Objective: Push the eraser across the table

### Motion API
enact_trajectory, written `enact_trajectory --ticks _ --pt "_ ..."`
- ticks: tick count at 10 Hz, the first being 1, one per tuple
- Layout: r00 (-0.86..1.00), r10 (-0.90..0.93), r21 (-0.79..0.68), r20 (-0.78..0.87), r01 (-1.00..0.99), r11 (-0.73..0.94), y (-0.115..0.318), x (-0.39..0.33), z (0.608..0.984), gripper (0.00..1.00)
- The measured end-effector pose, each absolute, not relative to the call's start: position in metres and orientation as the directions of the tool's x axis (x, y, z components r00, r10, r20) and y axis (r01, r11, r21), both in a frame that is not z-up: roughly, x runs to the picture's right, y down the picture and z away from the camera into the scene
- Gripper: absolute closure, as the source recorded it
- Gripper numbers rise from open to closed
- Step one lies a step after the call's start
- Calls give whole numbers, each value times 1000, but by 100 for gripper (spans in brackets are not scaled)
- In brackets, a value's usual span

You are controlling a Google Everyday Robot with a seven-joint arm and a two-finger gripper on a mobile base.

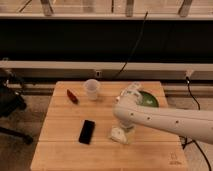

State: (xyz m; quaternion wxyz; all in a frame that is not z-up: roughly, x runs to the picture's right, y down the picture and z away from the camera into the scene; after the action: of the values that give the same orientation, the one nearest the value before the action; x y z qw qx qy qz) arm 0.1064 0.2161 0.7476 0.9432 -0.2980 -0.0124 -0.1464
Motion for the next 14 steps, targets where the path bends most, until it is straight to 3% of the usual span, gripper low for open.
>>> enact_trajectory --ticks 4,7,14 --pt "953 -278 -562 116 294 773 224 108 752 71" --pt "950 -289 -565 118 304 767 230 109 754 95" --pt "953 -283 -575 112 294 764 240 104 777 97"
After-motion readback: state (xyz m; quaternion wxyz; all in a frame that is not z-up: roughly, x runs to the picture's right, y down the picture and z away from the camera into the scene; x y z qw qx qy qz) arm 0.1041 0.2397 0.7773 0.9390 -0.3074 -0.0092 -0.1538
